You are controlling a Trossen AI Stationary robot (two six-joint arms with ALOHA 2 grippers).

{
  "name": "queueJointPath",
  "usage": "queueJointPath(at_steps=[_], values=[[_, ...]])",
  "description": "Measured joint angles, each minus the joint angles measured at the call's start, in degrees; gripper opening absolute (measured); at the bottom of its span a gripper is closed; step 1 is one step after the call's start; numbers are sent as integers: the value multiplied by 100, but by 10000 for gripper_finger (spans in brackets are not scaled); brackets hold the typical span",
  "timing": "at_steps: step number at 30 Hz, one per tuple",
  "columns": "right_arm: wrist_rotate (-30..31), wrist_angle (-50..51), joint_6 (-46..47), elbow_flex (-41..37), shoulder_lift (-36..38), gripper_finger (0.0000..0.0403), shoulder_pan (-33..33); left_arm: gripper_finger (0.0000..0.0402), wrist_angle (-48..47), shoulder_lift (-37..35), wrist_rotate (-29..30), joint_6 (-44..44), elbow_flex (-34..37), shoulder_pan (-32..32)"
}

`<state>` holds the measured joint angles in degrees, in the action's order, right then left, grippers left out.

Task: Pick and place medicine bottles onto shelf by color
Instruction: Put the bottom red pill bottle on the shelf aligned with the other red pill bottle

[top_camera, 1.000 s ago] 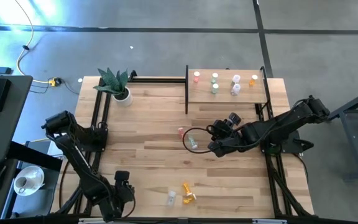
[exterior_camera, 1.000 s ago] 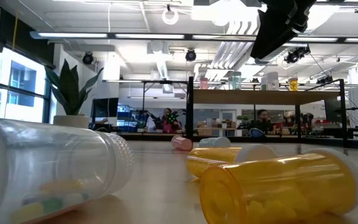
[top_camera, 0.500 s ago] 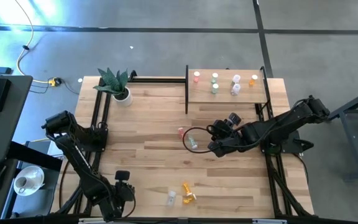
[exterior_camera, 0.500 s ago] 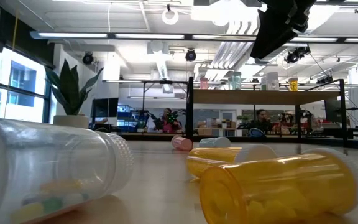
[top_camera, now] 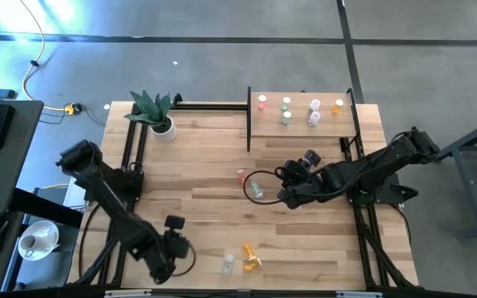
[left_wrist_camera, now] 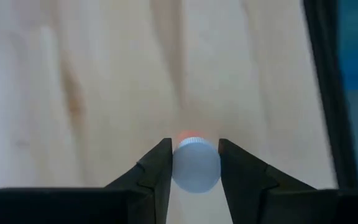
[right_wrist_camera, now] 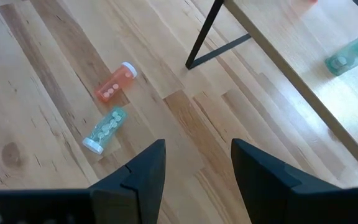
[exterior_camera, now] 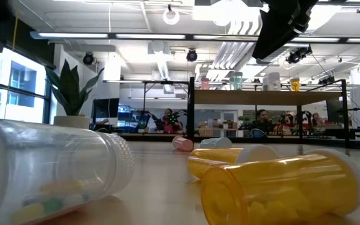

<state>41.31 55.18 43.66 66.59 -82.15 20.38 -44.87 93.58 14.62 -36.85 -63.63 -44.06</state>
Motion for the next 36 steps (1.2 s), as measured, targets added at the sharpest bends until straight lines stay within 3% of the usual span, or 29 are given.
queueJointPath(at_steps=[9,20,29,36], values=[[-84,0,-6,9,4,172,114,112,-695,-708,616,2218,-649,1427],[-84,1,495,9,7,172,155,110,-777,-856,637,4945,-2025,4105],[-249,2,948,9,7,172,167,110,-441,-850,173,5508,-3112,6110],[-250,2,1034,9,7,172,338,109,-463,-746,-367,5663,-3658,6808]])
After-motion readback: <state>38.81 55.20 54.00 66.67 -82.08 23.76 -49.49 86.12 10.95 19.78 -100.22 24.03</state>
